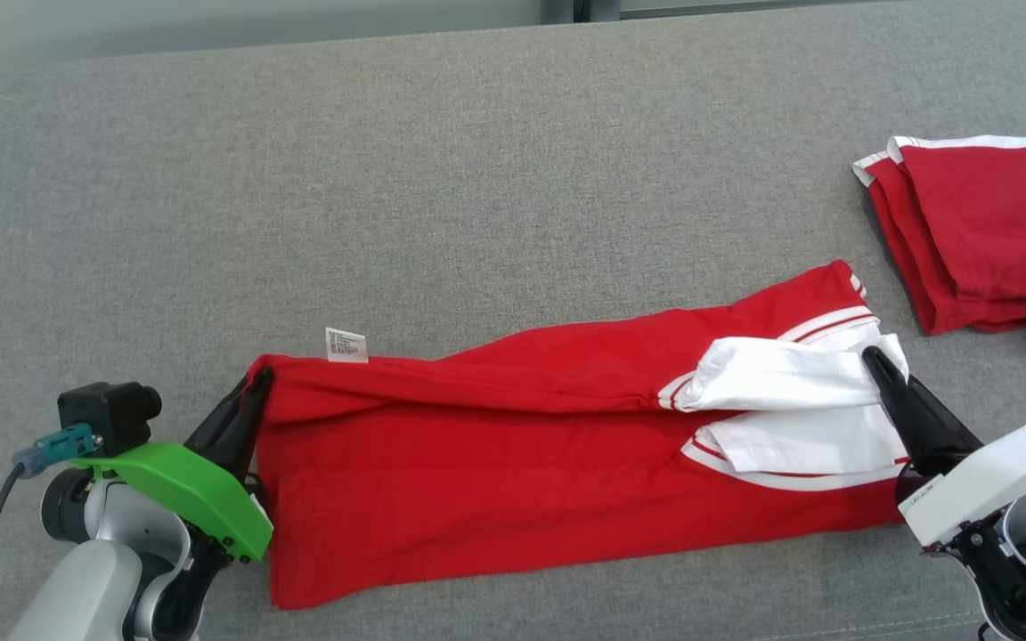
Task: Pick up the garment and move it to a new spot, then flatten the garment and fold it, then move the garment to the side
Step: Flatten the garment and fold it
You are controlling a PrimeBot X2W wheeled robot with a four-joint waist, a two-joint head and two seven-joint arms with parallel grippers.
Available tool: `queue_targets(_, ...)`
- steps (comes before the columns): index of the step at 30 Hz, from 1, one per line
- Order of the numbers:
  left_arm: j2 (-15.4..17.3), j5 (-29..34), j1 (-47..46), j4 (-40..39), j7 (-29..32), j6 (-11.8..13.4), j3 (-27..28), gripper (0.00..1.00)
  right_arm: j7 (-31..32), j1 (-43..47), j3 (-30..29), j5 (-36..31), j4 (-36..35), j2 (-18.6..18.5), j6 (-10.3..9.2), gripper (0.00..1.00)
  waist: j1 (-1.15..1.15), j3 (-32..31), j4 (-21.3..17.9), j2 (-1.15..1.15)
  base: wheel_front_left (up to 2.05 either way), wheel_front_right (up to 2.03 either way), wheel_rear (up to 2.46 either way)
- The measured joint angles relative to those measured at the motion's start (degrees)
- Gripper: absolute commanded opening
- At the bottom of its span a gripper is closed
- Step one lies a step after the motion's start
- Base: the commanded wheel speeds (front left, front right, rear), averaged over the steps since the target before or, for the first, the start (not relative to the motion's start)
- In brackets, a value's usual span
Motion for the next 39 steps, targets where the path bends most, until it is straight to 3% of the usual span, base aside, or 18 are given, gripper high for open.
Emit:
queue_targets(16, 0.3, -0.6, 3.9, -3.0, 0.9, 1.0, -1.2, 0.0, -0.3, 4.4, 2.6, -0.9, 0.0, -0.2, -0.03, 0.0, 0.0, -0.3, 0.0, 0.0, 0.0, 0.0, 0.0)
queue_targets(17, 0.4, -0.6, 3.9, -3.2, 0.9, 1.2, -1.2, 0.0, -0.3, 4.4, 2.9, -1.3, 0.3, -0.3, -0.03, 0.08, 0.0, -0.3, 0.0, 0.0, 0.0, 0.0, 0.0)
queue_targets(18, 0.7, -0.5, 4.0, -3.4, 1.1, 1.5, -1.2, 0.11, -0.3, 4.4, 3.0, -1.6, 0.5, -0.3, -0.04, 0.21, 0.0, -0.3, 0.1, 0.0, 0.0, 0.0, 0.0)
queue_targets(19, 1.1, -0.4, 4.1, -3.5, 1.1, 1.5, -1.2, 0.38, -0.3, 4.4, 3.1, -2.1, 0.8, -0.5, -0.31, 0.41, 0.0, -0.3, 0.1, 0.0, 0.0, 0.0, 0.0)
queue_targets(20, 1.6, -0.3, 4.3, -3.8, 1.1, 1.5, -1.2, 0.49, -0.3, 4.4, 3.1, -2.6, 1.0, -0.8, -0.44, 0.45, 0.0, -0.3, 0.1, 0.0, 0.0, 0.0, 0.0)
queue_targets(21, 2.0, -0.2, 4.6, -3.9, 1.1, 1.8, -1.2, 0.97, -0.3, 4.4, 3.1, -2.9, 1.2, -1.1, -0.44, 0.65, 0.0, -0.3, 0.1, 0.0, 0.0, 0.0, 0.0)
queue_targets(22, 2.2, 0.0, 5.1, -4.1, 1.4, 2.0, -1.2, 1.0, -0.3, 4.4, 3.1, -3.1, 1.5, -1.4, -0.45, 1.0, 0.0, -0.3, 0.2, 0.0, 0.0, 0.0, 0.0)
queue_targets(35, 4.9, 3.5, 9.4, -7.2, 2.0, 4.0, -2.3, 1.0, -1.1, 4.6, 2.0, -4.9, 3.9, -2.1, -1.01, 1.0, 0.0, -0.2, 0.7, 0.0, 0.0, 0.0, 0.0)
queue_targets(39, 5.0, 4.9, 10.7, -9.6, -2.9, 7.7, 3.7, 1.0, -1.8, 4.6, -0.3, -4.2, 4.2, -2.0, -1.46, 1.0, 0.0, -0.5, 0.9, 0.0, 0.0, 0.0, 0.0)
